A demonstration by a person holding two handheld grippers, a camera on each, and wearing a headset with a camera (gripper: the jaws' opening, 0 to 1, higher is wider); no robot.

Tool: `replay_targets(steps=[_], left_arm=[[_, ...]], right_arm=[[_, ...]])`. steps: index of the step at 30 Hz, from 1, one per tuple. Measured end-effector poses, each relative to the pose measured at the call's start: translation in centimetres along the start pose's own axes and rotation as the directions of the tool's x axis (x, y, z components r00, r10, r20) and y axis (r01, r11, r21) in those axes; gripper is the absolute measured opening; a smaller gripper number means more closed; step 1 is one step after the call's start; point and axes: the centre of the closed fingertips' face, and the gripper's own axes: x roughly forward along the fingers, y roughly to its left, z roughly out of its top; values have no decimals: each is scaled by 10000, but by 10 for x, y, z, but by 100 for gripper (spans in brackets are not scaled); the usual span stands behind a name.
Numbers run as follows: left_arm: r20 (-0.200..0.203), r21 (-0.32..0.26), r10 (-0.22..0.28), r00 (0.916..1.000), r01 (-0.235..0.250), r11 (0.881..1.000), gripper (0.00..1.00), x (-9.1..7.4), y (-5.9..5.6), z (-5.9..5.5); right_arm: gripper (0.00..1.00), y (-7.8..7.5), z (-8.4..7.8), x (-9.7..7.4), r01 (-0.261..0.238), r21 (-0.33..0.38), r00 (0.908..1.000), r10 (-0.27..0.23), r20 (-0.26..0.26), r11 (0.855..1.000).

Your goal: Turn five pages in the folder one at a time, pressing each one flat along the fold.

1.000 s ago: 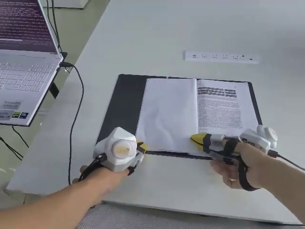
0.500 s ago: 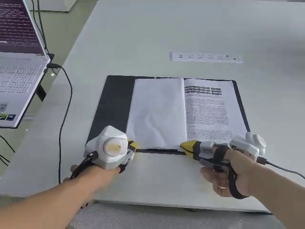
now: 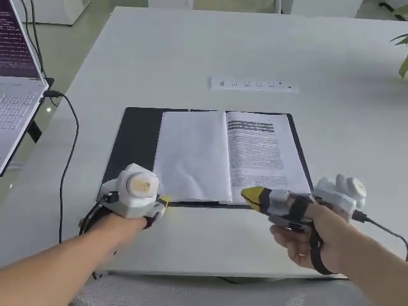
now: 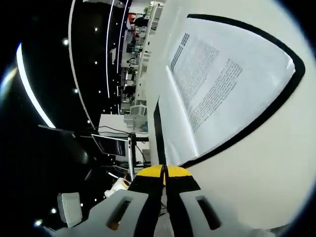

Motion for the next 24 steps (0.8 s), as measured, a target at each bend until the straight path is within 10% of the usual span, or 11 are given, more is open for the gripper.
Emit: replay_targets(steps=[8, 16, 24], left_arm=[[56, -73, -343, 9994, 343, 9994, 23, -33, -13, 4], [1301, -441, -215, 9913, 275, 9986, 38, -78, -13, 33], [2128, -493, 87, 9771, 18, 9988, 54, -122, -18, 57]], right_arm=[[22, 19, 19, -48, 1037, -2447, 9939, -911, 624, 9640], [38, 41, 17, -77, 1688, -4291, 9848, -1343, 1098, 8873], [55, 67, 20, -102, 2061, -4930, 9735, -1259, 1911, 8452]])
